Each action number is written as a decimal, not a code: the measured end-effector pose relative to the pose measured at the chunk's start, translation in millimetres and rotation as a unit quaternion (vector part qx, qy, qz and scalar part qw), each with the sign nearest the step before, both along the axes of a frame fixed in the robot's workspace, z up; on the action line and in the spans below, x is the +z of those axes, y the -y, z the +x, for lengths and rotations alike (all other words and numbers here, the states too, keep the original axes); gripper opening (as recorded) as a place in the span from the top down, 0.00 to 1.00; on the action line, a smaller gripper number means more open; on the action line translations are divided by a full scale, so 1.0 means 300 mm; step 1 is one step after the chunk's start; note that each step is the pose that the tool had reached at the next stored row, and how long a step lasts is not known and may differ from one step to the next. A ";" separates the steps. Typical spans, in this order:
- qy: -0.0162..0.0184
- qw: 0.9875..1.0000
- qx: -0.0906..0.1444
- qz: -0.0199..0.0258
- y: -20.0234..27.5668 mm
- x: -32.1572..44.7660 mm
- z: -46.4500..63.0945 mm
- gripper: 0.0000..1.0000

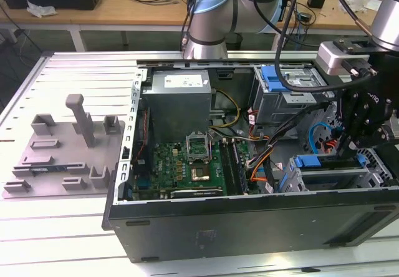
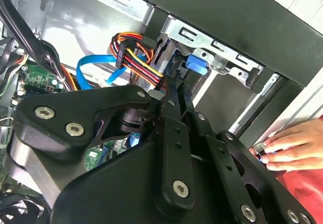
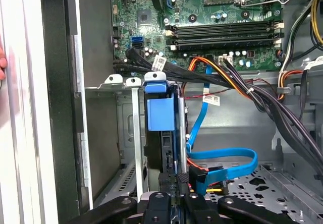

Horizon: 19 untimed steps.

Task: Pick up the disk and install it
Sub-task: 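Insert the first disk wire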

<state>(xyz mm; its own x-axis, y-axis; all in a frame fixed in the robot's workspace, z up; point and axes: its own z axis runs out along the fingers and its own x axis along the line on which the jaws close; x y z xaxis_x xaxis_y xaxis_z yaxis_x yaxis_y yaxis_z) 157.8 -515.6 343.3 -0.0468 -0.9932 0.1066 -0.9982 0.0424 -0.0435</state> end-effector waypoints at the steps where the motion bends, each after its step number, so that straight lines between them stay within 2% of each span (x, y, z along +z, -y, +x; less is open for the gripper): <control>1: 0.000 1.000 0.000 0.000 0.000 0.006 0.000 0.84; 19: 0.000 1.000 0.000 0.000 -0.009 0.008 0.000 0.84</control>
